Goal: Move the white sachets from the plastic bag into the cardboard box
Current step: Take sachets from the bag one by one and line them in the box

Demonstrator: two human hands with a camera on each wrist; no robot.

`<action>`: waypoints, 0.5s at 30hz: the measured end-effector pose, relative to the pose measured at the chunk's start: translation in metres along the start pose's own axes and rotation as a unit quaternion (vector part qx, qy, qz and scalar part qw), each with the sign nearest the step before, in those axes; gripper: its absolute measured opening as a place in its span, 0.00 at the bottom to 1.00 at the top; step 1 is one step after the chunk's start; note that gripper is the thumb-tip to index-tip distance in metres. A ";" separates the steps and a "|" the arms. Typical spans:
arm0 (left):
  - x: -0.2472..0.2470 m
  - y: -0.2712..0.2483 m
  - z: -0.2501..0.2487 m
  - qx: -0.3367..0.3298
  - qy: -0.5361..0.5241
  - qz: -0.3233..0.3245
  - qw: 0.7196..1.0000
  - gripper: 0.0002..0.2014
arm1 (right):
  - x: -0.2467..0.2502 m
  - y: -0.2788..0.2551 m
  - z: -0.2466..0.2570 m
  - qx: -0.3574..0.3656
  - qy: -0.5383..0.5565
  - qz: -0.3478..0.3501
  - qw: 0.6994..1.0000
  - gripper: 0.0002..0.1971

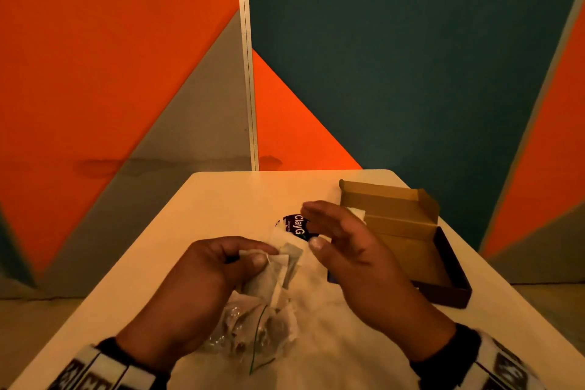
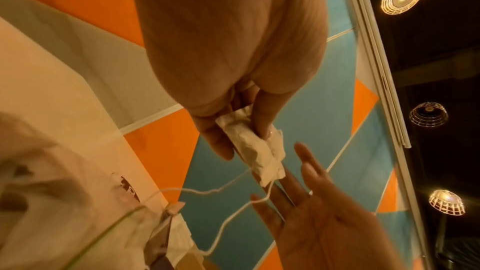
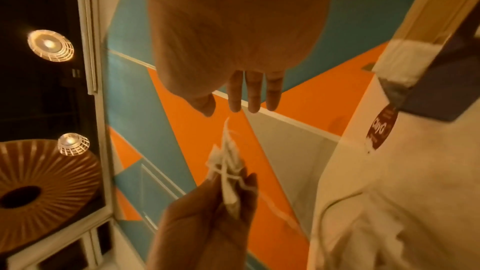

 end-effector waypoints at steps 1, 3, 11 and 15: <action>-0.004 0.001 0.002 0.004 -0.014 0.001 1.000 0.12 | -0.004 0.000 0.002 0.000 0.021 0.014 1.000 0.20; -0.008 0.001 0.004 0.007 -0.030 -0.004 1.000 0.11 | -0.010 0.002 0.004 -0.007 0.055 0.030 0.998 0.19; -0.021 -0.001 0.005 0.012 -0.084 -0.019 0.996 0.10 | -0.020 0.000 -0.007 -0.073 0.087 0.010 0.993 0.18; -0.016 -0.004 0.003 0.015 0.006 -0.010 1.000 0.11 | -0.016 0.000 -0.017 -0.102 0.074 -0.006 0.992 0.16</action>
Point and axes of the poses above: each hand's wrist, its own y-axis towards the middle knuckle, its own x-axis out of the back of the hand, z = x × y, the point moved 3 cm from there along y, towards the middle knuckle, and after that the axes turned 3 degrees about z, right-handed, at the moved point
